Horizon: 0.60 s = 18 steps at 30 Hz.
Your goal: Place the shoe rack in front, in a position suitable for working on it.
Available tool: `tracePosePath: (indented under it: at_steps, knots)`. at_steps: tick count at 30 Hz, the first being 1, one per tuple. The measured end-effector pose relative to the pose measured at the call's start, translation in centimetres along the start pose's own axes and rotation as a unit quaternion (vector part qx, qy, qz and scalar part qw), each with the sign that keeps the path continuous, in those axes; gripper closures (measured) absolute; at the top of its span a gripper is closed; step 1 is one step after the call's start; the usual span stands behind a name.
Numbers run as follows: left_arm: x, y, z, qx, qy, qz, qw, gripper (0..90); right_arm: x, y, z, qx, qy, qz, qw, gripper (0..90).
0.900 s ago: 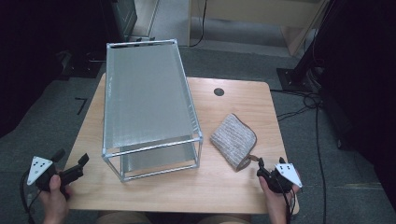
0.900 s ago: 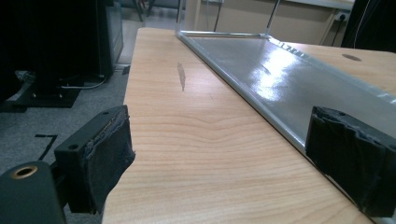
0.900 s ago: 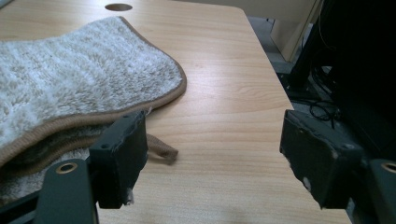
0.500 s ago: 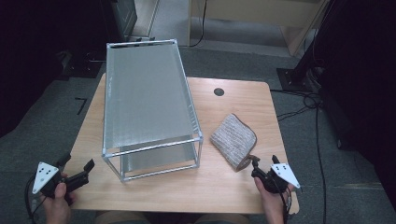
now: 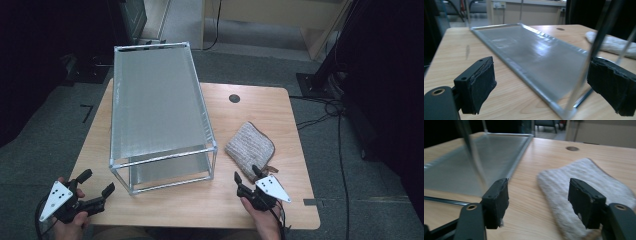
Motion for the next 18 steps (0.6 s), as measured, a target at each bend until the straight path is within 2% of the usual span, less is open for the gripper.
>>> tracePosePath:
  at_steps: [2,4,6,8,10,11,13,18]
  knots:
    - [-0.3,0.7,0.1,0.011,0.003,-0.009,0.9999,8.1,-0.1,-1.4,0.1,-0.02,0.001,0.003,0.9998,37.2]
    - [-0.5,1.3,0.0,0.018,0.007,-0.007,0.9998,14.5,0.0,-2.5,0.0,-0.043,-0.002,0.007,0.9991,38.0]
    - [-0.4,2.0,-0.3,0.017,0.001,-0.013,0.9998,15.5,0.0,-3.7,-0.2,-0.06,-0.005,0.011,0.9982,39.3]
    - [-0.3,2.8,-0.6,0.023,0.0,-0.018,0.9996,23.2,-0.1,-4.6,-0.5,-0.07,-0.009,0.012,0.9975,40.0]
    - [-0.2,3.6,-1.0,0.02,-0.003,-0.024,0.9995,27.1,-0.2,-5.3,-1.0,-0.079,-0.012,0.007,0.9968,41.7]
    - [-0.2,3.8,-1.2,0.01,-0.005,-0.025,0.9996,32.5,-0.3,-5.5,-1.4,-0.076,-0.013,0.006,0.997,43.6]
    - [-0.1,4.1,-1.5,0.003,-0.008,-0.023,0.9997,37.7,-0.4,-5.9,-2.1,-0.075,-0.017,0.006,0.997,45.7]
    - [0.5,4.3,-2.2,-0.021,-0.032,-0.039,0.9985,63.1,-0.5,-6.9,-4.0,-0.067,-0.02,0.025,0.9972,54.6]
Point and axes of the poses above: each handheld gripper's, and its own axes: z roughly backward along the jaws, x roughly out of its underside, y roughly to its right, the point moved 8 cm from there along -z, roughly forward along the jaws, and after that the axes turned 3 degrees about -y, right-handed, at the moved point
